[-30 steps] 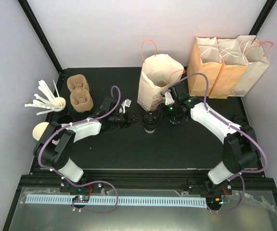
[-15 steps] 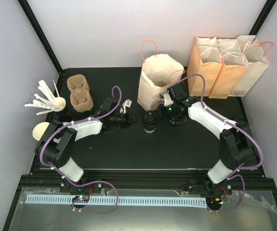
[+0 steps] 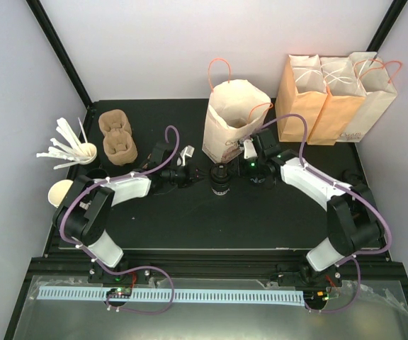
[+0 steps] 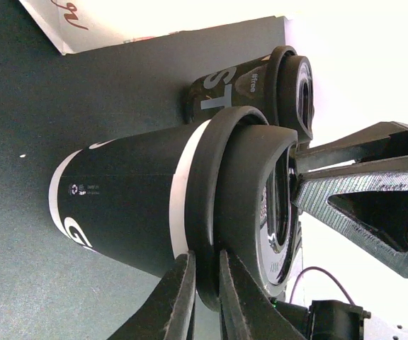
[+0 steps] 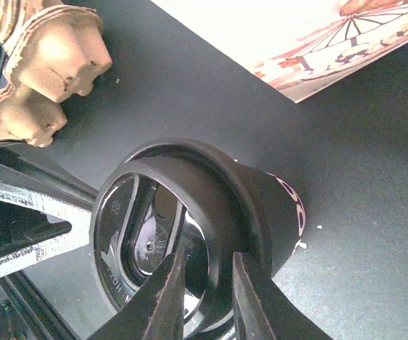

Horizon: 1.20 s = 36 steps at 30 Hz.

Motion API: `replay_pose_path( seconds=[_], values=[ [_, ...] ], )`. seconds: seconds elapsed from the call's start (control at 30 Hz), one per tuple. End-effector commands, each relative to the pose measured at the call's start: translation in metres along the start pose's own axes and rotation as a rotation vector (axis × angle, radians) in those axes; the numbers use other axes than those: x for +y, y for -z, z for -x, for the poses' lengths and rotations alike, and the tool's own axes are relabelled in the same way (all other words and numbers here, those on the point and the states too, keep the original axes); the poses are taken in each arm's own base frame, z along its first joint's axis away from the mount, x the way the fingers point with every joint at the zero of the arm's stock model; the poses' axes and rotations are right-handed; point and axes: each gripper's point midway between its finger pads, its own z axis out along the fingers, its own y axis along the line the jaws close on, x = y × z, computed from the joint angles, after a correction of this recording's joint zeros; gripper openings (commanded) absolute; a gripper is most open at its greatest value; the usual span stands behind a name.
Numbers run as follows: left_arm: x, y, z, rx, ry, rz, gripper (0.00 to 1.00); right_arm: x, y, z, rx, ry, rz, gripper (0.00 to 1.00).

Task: Pack the takeout coffee

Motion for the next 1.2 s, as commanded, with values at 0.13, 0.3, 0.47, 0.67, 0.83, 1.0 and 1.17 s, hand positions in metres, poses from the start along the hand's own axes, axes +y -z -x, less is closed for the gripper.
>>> replay_pose_path(
  seconds=[0.13, 0.3, 0.47, 0.67, 0.83, 1.0, 1.17],
  values=[
    [0.062, -0.011, -0.036, 0.035, 0.088, 0.105, 0.11, -0.036, -0.028, -0.07, 0.159, -0.101, -0.04, 0.23],
    [0.062, -0.014, -0.04, 0.049, 0.091, 0.089, 0.11, -0.033, -0.025, -0.066, 0.154, -0.089, -0.045, 0.23],
    [0.035, -0.003, -0.02, 0.02, 0.017, 0.112, 0.13, -0.017, -0.001, -0.034, 0.083, -0.024, -0.078, 0.25],
    [-0.006, 0.015, 0.003, -0.034, -0.075, 0.117, 0.38, -0.004, 0.032, 0.001, -0.008, 0.066, -0.155, 0.41],
    [-0.035, 0.026, 0.012, -0.042, -0.135, 0.091, 0.62, 0.009, 0.05, 0.011, -0.046, 0.16, -0.201, 0.49],
    [-0.061, 0.05, 0.02, -0.107, -0.205, 0.106, 0.66, 0.034, 0.062, 0.014, -0.088, 0.316, -0.236, 0.52],
    [-0.084, 0.094, 0.021, -0.23, -0.333, 0.164, 0.7, 0.067, 0.107, 0.035, -0.349, 0.373, -0.184, 0.63]
  ],
)
